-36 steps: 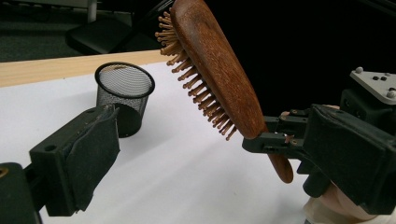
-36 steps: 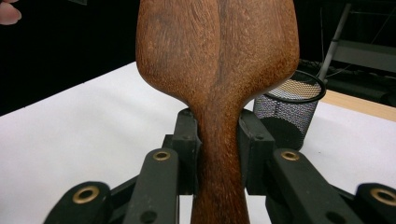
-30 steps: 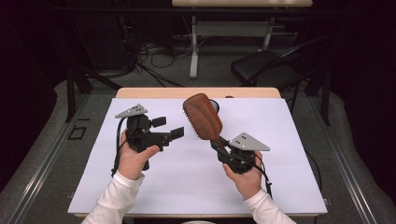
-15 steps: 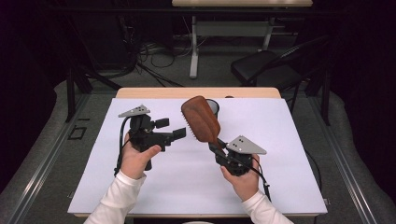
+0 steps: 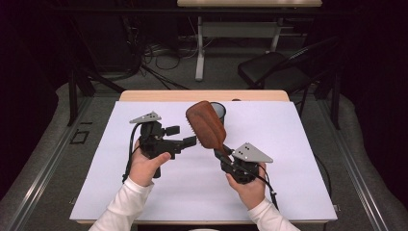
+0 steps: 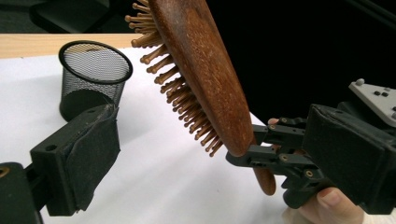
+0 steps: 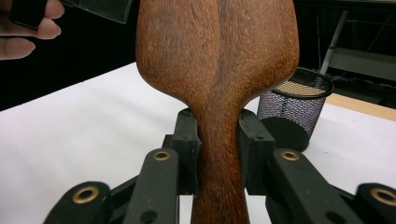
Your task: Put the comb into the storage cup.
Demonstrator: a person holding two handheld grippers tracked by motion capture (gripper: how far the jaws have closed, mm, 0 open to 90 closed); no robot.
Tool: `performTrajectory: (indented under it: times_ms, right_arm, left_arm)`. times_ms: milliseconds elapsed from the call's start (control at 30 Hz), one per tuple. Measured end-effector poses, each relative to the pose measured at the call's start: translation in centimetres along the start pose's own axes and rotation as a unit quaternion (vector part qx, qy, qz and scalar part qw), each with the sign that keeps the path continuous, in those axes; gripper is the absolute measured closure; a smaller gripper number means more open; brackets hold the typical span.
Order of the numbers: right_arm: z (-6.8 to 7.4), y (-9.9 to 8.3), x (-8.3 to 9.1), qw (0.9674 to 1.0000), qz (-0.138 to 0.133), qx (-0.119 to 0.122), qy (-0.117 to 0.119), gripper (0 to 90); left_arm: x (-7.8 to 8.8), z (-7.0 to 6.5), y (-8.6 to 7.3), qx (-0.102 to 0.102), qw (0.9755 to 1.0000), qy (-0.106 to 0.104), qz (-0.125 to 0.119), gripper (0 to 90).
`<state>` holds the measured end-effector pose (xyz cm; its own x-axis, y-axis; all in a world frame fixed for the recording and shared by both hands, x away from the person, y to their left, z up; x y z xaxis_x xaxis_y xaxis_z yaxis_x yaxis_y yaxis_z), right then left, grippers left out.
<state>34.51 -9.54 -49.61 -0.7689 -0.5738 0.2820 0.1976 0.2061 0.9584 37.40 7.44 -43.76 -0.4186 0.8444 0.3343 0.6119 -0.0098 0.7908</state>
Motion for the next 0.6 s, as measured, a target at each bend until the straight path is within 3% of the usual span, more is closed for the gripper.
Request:
performTrajectory:
  times_ms: [333,600]
  right_arm:
    - [1.0,-0.4,-0.2,0.9999,-0.001,0.008,0.010,71.9]
    - [2.0,-0.6,-0.3,0.9996,-0.001,0.021,0.019,71.9]
  left_arm:
    - [-0.3,0.5,-0.4,0.002,0.9999,0.012,0.007,6.0]
    - [-0.7,0.7,-0.8,0.014,0.9998,0.002,0.014,6.0]
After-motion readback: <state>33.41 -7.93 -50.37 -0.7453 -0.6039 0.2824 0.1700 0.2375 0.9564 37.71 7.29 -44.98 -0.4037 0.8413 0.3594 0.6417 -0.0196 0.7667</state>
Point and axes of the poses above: each handheld gripper's, and its own axes: x roughly backward along the jaws, y roughly out of its top, z roughly to its left, the point moved 7 cm from there along -x, roughly forward along the jaws, and after that the axes turned 4 degrees about x, right-handed, at the moved point
